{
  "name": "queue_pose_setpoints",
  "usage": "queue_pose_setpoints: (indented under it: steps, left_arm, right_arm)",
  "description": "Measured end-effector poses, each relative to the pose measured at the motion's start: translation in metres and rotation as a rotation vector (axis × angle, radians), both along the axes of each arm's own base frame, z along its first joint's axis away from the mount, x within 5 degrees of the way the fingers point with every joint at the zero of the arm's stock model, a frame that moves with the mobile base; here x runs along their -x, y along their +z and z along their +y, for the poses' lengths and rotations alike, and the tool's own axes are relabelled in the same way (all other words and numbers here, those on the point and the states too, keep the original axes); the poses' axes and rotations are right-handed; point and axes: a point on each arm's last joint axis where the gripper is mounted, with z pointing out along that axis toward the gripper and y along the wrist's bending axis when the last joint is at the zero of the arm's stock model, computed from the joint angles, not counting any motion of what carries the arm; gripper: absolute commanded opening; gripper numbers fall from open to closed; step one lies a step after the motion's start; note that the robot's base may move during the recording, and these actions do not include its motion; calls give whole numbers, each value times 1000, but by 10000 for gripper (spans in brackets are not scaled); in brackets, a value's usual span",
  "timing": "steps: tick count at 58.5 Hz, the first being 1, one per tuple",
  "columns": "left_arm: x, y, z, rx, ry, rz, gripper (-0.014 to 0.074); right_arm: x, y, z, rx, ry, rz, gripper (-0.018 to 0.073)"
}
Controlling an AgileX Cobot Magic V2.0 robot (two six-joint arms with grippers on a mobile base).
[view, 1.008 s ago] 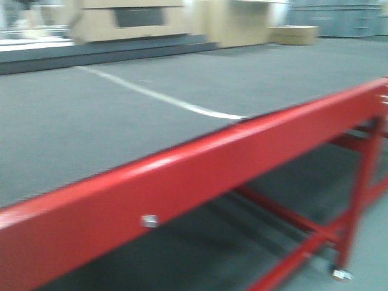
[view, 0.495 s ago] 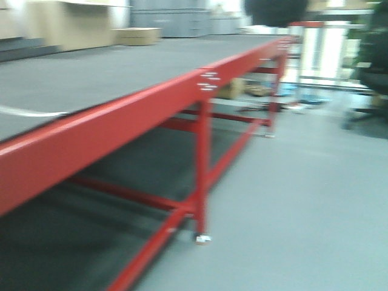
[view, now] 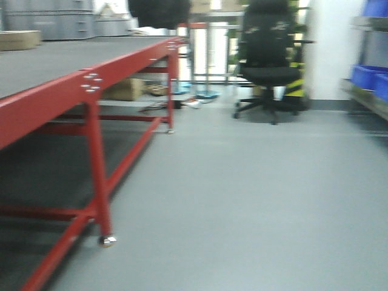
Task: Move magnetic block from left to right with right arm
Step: 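Drive the base away from the table holding the cube in the right gripper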
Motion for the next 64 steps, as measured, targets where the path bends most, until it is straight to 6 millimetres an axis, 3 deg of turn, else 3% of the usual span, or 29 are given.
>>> queue_pose_setpoints:
  steps: [64]
  left_arm:
    - [0,0,-1,0,-16,1,-126]
  right_arm:
    - [0,0,0,-2,1,0,222]
